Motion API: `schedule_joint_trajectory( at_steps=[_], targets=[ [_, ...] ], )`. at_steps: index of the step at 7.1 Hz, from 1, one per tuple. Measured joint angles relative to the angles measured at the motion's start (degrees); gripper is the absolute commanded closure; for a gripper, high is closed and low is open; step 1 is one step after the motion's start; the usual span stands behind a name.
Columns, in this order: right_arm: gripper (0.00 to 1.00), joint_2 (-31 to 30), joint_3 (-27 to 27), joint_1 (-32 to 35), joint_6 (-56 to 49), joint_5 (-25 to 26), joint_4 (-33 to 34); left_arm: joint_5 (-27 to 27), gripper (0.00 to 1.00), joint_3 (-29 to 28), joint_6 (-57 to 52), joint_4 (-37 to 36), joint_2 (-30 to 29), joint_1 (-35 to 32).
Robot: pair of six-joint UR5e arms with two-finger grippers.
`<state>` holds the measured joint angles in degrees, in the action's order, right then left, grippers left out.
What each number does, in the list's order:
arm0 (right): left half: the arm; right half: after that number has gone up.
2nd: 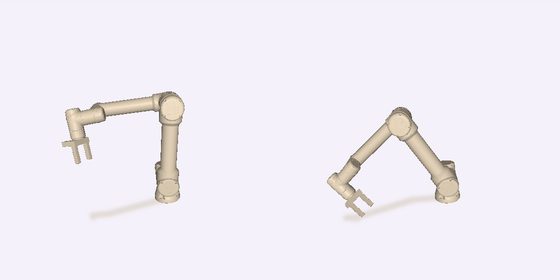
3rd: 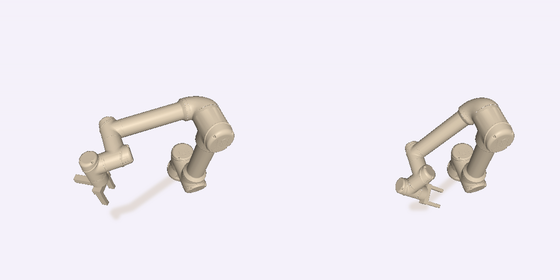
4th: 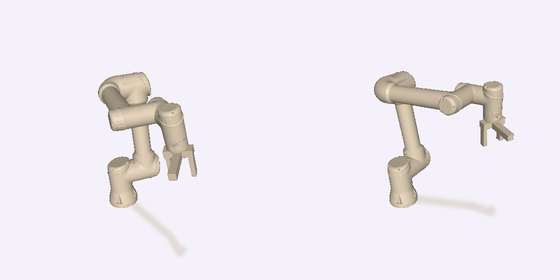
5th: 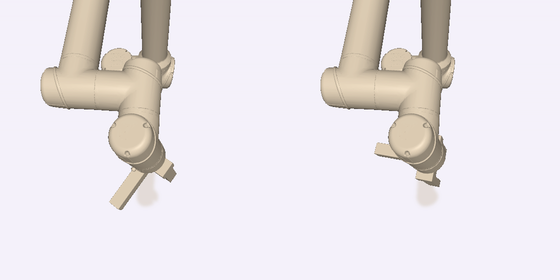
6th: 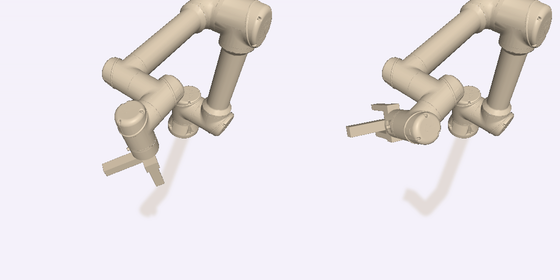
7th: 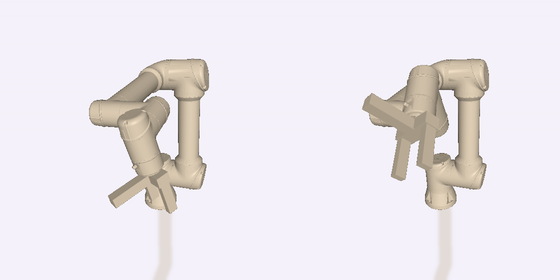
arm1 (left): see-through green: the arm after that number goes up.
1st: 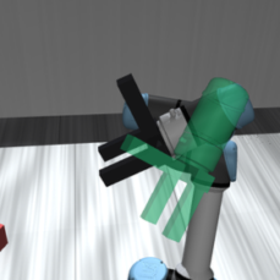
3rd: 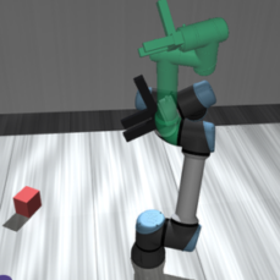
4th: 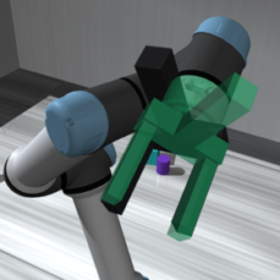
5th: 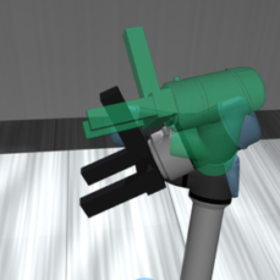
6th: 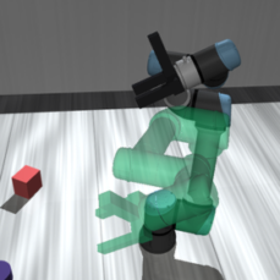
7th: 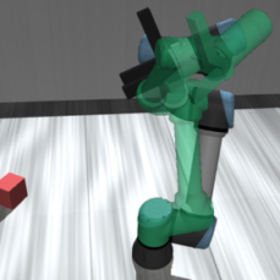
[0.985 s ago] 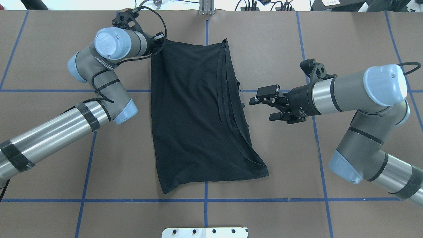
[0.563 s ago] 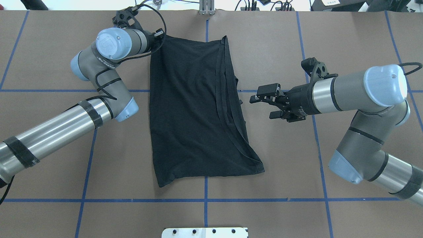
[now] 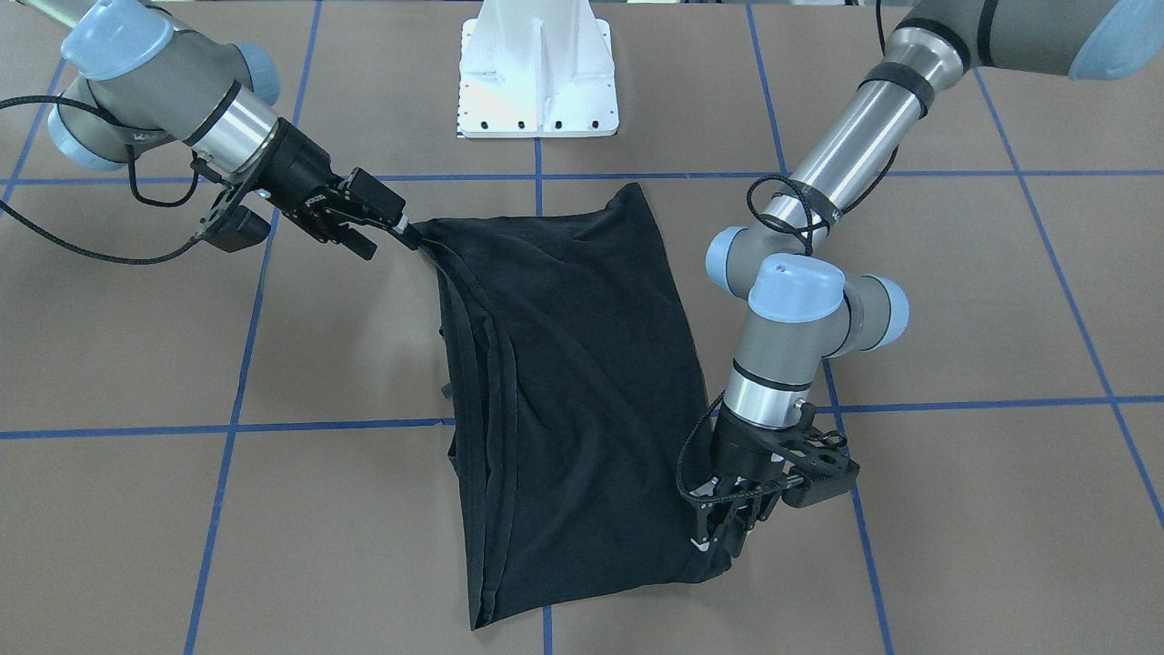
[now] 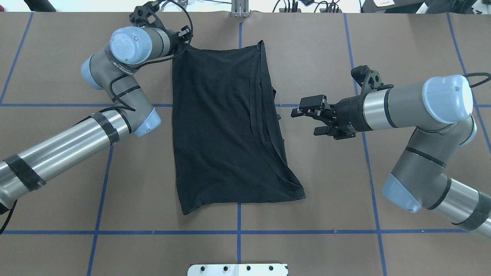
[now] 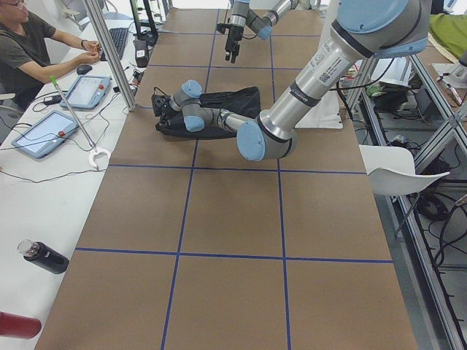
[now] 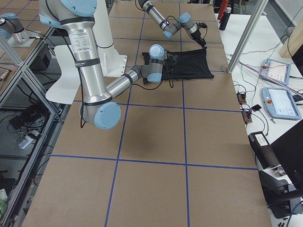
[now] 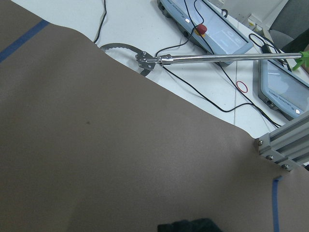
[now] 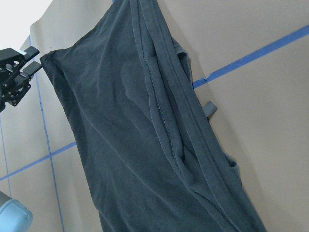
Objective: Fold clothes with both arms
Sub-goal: 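Move the right gripper to the shirt's side edge nearest it and grasp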
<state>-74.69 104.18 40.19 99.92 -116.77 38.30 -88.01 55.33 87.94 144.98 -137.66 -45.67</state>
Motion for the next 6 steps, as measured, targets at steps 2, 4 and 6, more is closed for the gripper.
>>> schedule_joint_trajectory(
  at_steps=[2,4,6],
  targets=[
    [0.00,0.2,-0.3,0.4,-4.6,1.4,1.1,-1.1,0.00,2.2,-4.2,-0.2,0.7,-1.8],
    [0.00,2.0,-0.5,-0.1,-13.0,2.8,7.8,-6.2,0.00,8.3,-8.1,-0.4,5.2,-3.7],
    [0.00,4.3,-0.7,-1.5,-22.4,3.7,15.9,-11.2,0.00,16.4,-8.8,-0.5,10.9,-4.3]
  ],
)
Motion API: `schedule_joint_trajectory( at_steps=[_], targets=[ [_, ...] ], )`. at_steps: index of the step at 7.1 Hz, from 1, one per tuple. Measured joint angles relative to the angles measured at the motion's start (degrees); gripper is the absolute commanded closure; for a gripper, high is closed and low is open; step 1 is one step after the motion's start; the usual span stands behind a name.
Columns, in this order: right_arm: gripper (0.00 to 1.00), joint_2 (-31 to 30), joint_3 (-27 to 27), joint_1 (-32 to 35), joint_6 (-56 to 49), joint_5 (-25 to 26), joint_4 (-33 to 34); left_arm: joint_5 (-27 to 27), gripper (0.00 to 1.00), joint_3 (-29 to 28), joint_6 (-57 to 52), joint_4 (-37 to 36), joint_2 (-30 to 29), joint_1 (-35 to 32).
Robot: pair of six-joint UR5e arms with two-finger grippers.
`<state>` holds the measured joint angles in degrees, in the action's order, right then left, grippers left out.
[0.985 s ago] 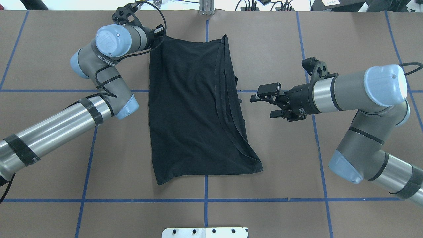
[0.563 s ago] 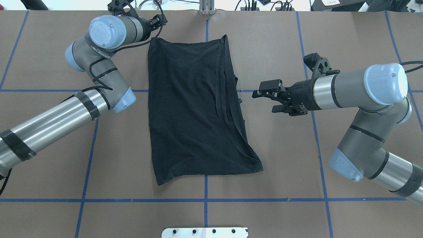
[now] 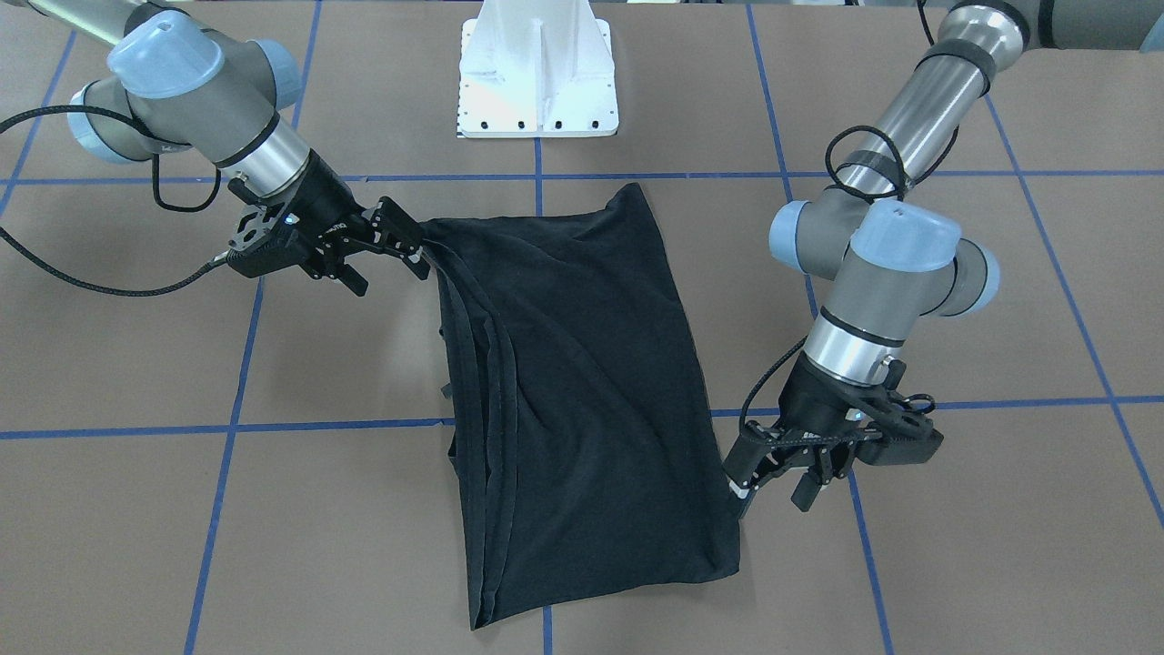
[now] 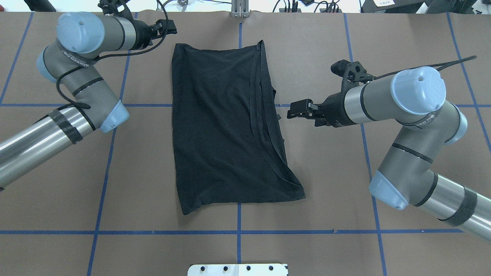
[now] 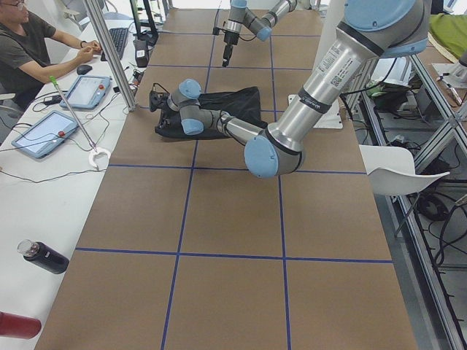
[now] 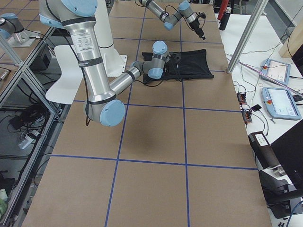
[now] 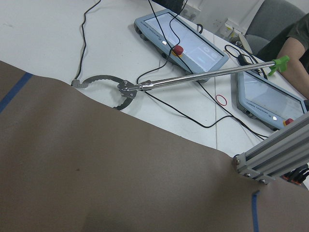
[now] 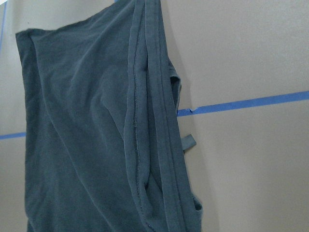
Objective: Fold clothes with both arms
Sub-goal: 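Move the right gripper to the shirt's side edge nearest it and grasp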
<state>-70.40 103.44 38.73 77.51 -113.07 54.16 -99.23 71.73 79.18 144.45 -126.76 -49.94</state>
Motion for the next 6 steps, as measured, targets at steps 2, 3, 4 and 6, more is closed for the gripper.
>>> schedule_joint_trajectory(
  at_steps=[2,3,4,6],
  targets=[
    [0.03,3.1,-2.4,-3.2,-4.3,2.8,2.1,-2.8,0.00,7.1,0.0,-0.2,3.9,-0.1],
    [0.08,4.6,-4.6,-5.1,-7.4,5.8,2.3,-3.2,0.00,8.7,0.1,-0.4,4.6,-0.1],
    [0.20,5.4,-6.4,-6.3,-12.2,7.9,2.4,-3.4,0.00,9.4,0.1,-0.4,4.9,-0.1],
    [0.54,5.6,-8.6,-7.0,-18.0,9.3,2.5,-3.5,0.00,9.7,0.1,-0.4,5.7,0.1]
  ],
)
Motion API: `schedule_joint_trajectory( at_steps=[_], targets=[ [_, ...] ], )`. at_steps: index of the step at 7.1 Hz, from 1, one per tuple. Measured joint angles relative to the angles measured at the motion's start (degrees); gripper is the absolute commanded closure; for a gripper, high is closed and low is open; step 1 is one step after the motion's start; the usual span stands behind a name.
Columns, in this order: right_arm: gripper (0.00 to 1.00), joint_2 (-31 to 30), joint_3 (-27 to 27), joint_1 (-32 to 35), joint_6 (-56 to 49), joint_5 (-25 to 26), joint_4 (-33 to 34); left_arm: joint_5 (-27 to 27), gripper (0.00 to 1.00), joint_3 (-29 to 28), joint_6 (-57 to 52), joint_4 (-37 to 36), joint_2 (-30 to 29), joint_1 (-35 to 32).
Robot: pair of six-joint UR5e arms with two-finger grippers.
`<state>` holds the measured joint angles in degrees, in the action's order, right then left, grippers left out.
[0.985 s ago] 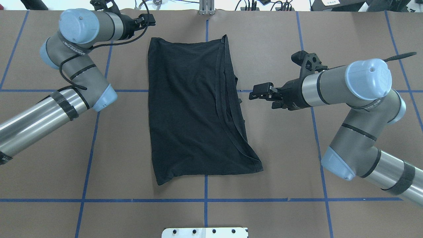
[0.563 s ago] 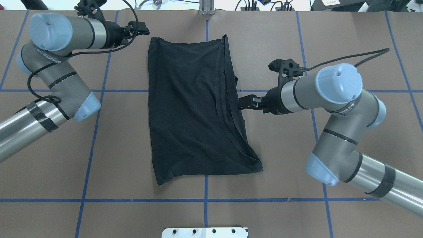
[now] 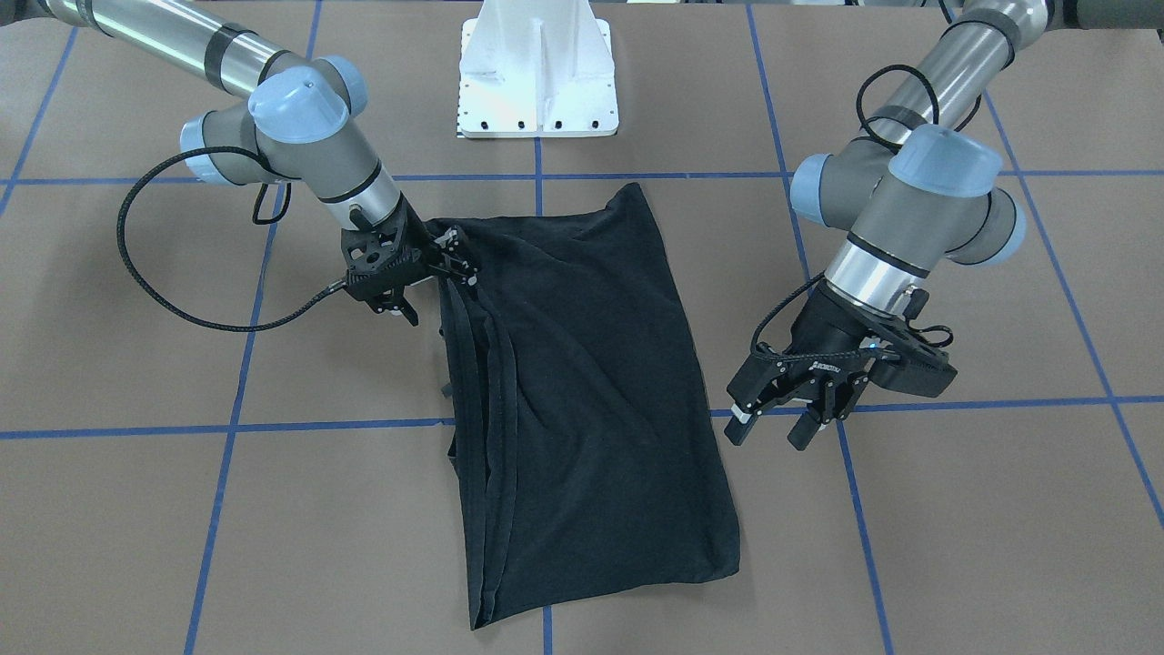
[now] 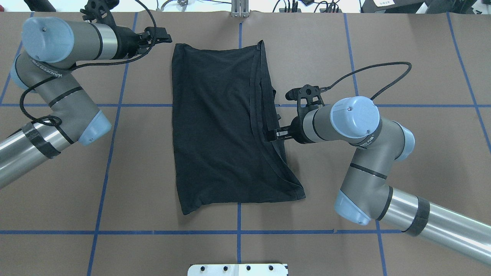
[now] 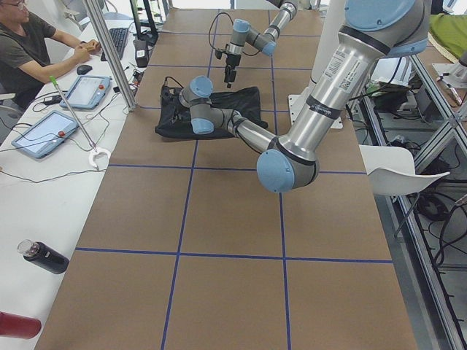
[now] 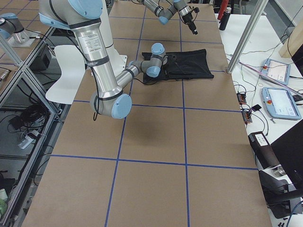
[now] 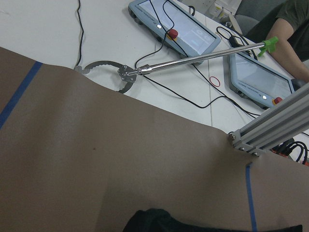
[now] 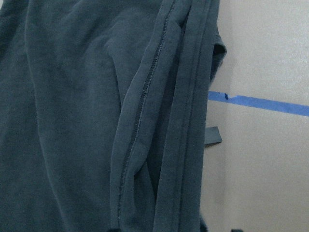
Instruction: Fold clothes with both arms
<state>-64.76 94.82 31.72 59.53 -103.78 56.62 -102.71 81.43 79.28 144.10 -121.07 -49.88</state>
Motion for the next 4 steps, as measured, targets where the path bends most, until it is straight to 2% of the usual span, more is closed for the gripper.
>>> schedule_joint_trajectory(
  at_steps=[1,4],
  targets=[
    [0.58,-0.1,-0.2,-0.1,-0.9,0.0,0.0,0.0,0.00,0.0,0.0,0.0,0.2,0.1],
    [0.60,-0.8,0.2,-1.0,-1.9,-0.7,-0.1,0.0,0.00,0.0,0.0,0.0,0.3,0.2]
  ],
)
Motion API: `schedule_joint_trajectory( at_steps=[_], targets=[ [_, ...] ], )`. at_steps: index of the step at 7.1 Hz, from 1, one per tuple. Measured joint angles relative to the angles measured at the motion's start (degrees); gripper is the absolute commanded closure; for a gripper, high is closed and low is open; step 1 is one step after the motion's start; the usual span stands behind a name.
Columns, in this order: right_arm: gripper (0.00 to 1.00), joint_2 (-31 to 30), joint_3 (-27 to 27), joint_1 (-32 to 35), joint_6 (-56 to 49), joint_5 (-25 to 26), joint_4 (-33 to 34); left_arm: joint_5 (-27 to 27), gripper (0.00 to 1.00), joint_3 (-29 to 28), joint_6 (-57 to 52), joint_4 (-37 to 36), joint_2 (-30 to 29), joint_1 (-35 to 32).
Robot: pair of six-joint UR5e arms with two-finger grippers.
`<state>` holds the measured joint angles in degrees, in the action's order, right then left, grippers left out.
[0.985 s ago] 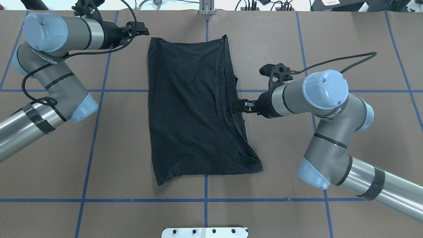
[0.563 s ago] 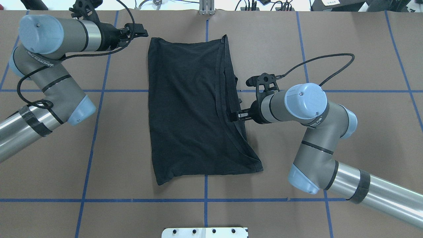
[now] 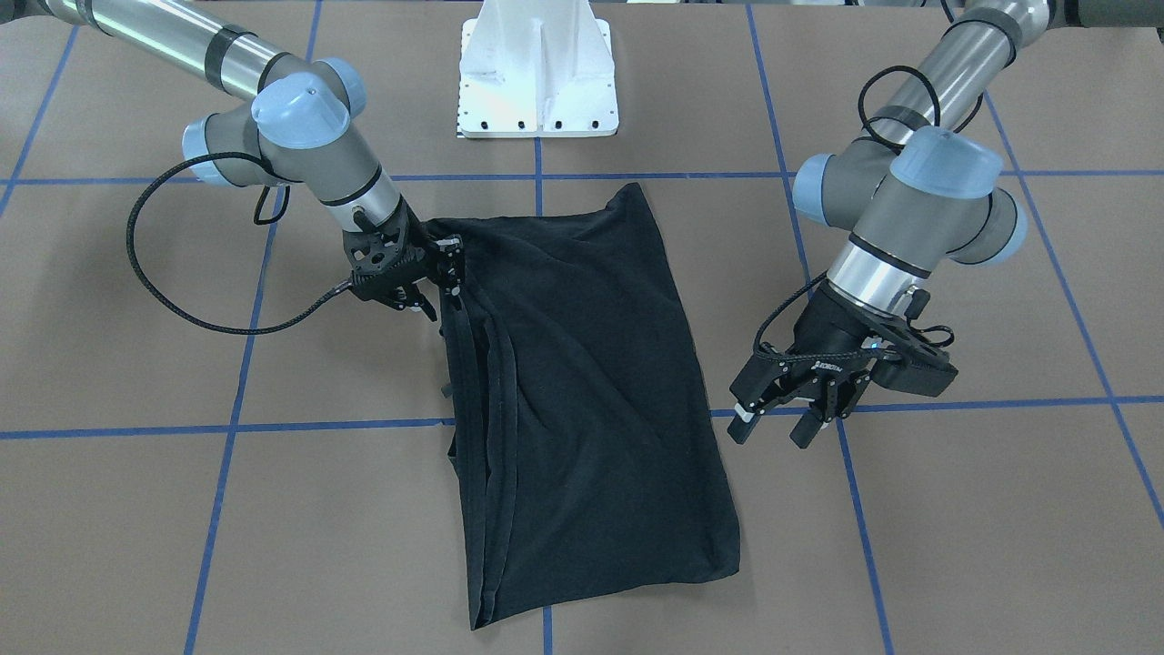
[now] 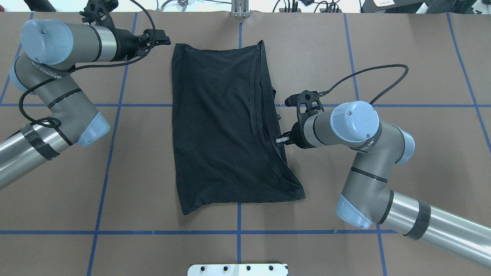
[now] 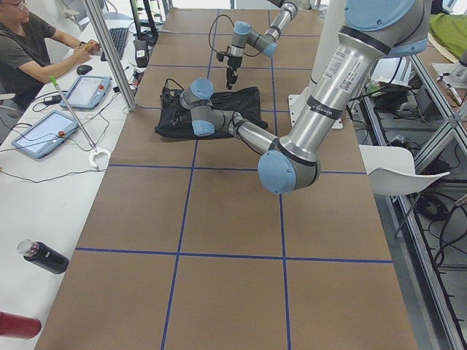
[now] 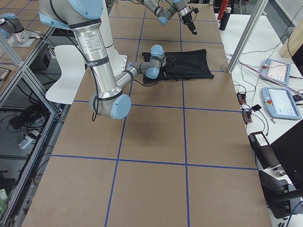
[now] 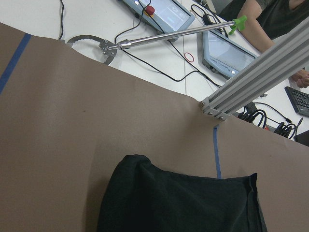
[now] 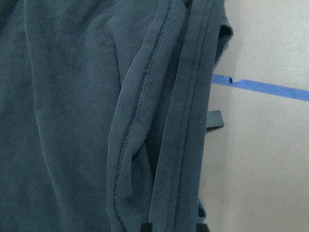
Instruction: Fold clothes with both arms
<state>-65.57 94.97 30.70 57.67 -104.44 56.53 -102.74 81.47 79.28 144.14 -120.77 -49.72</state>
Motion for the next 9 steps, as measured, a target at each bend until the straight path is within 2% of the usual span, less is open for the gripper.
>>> schedule_joint_trajectory(
  at_steps=[3,4,5,9],
  targets=[
    [0.63,-0.3,0.7,-2.2,-0.3,0.1,0.0,0.0,0.00,0.0,0.0,-0.1,0.0,0.1],
    [0.74,-0.8,0.9,-2.7,-0.4,0.1,-0.1,0.0,0.00,0.0,0.0,0.0,-0.1,0.1],
    [0.81,-1.0,1.0,-3.0,-0.4,0.1,-0.1,0.0,0.00,0.0,0.0,0.0,0.0,0.1],
    [0.78,-1.8,1.0,-3.3,-0.4,0.4,-0.1,0.0,0.00,-0.1,0.1,0.0,-0.1,0.1]
  ],
)
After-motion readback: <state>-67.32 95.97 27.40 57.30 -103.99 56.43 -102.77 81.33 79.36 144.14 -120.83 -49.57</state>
